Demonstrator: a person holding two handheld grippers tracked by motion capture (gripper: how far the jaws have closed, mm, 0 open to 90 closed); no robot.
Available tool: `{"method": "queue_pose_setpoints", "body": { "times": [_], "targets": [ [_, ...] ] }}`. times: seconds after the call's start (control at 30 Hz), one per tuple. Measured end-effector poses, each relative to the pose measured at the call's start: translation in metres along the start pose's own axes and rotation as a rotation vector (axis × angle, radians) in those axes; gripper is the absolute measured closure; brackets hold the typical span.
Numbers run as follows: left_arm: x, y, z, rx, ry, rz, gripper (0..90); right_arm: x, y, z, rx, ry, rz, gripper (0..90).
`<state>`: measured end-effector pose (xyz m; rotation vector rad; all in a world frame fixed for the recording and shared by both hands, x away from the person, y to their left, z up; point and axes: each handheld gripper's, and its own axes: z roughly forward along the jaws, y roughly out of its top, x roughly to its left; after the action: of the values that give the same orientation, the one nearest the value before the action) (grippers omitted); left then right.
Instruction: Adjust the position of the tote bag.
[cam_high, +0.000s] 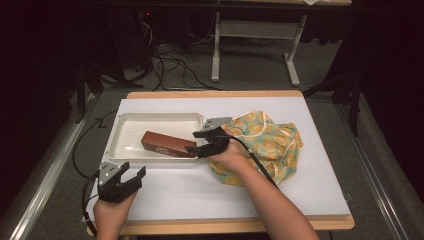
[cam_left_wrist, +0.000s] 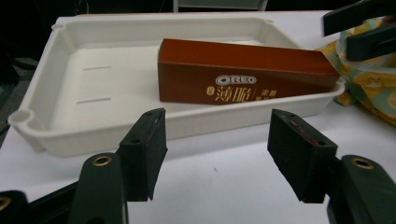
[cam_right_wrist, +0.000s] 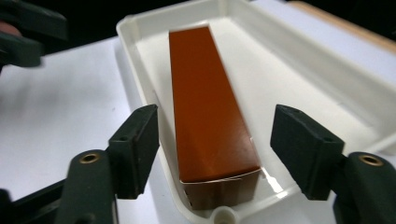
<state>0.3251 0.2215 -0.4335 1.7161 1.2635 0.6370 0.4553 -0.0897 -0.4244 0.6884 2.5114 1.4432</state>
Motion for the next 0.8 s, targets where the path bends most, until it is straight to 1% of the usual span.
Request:
{"method": "queue_pose_setpoints", "body": {
  "times": [0.07,0.1,0.13,0.17,0.2,0.23,0.27,0.3,0.33,0.37,0.4,0.43,0.47,0.5,0.57,0.6,0.63,0.7,0.77,0.8],
  "targets": [
    [-0.002,0.009,0.010,0.016,0.012,0.033,38.0,0.001,0.005,-0.017,-0.027,-0.018,-0.002,38.8],
    [-0.003,0.012,0.015,0.019,0.020,0.040,38.8,0.003,0.006,-0.026,-0.030,-0.034,-0.004,41.4],
    [-0.002,0.018,0.023,0.008,0.014,0.027,40.5,0.004,0.006,-0.032,-0.043,-0.045,0.000,43.6],
    [-0.001,0.022,0.029,-0.004,0.007,0.017,45.6,0.005,0.005,-0.044,-0.055,-0.071,-0.001,45.8],
    [0.000,0.026,0.035,-0.015,0.011,0.012,49.4,0.005,0.002,-0.053,-0.065,-0.078,0.006,48.1],
    [0.000,0.029,0.041,-0.015,0.018,0.019,53.0,0.005,-0.001,-0.062,-0.077,-0.091,0.011,47.7],
    [0.000,0.034,0.049,-0.021,0.027,0.032,59.4,0.006,-0.004,-0.069,-0.081,-0.110,0.018,47.5],
    [0.000,0.037,0.054,-0.022,0.026,0.033,67.8,0.007,-0.009,-0.079,-0.085,-0.132,0.023,48.0],
    [0.000,0.042,0.063,-0.020,0.024,0.030,73.0,0.007,-0.013,-0.085,-0.090,-0.135,0.023,48.5],
    [0.000,0.046,0.070,-0.017,0.034,0.028,79.5,0.008,-0.019,-0.095,-0.097,-0.142,0.025,48.3],
    [0.001,0.050,0.076,-0.023,0.037,0.021,84.6,0.010,-0.023,-0.103,-0.097,-0.152,0.024,48.4],
    [0.002,0.054,0.084,-0.027,0.044,0.012,89.2,0.012,-0.028,-0.110,-0.106,-0.153,0.026,48.4],
    [0.003,0.058,0.092,-0.018,0.045,-0.001,90.0,0.013,-0.033,-0.116,-0.109,-0.156,0.026,48.4],
    [0.004,0.062,0.100,0.000,0.057,-0.012,90.0,0.015,-0.037,-0.123,-0.105,-0.163,0.020,48.4],
    [0.004,0.068,0.117,0.030,0.090,-0.007,90.0,0.019,-0.045,-0.134,-0.111,-0.164,0.027,47.8],
    [0.004,0.070,0.124,0.052,0.110,-0.004,90.0,0.022,-0.048,-0.139,-0.116,-0.165,0.026,47.4],
    [0.005,0.072,0.130,0.077,0.119,-0.004,90.0,0.024,-0.051,-0.143,-0.123,-0.165,0.026,47.3],
    [0.006,0.074,0.139,0.131,0.157,0.012,90.0,0.028,-0.056,-0.150,-0.129,-0.163,0.022,46.8],
    [0.005,0.071,0.138,0.150,0.173,0.030,90.0,0.033,-0.061,-0.156,-0.144,-0.157,0.022,46.8],
    [0.005,0.070,0.136,0.148,0.169,0.023,90.0,0.034,-0.064,-0.158,-0.143,-0.158,0.022,46.8]
  ]
}}
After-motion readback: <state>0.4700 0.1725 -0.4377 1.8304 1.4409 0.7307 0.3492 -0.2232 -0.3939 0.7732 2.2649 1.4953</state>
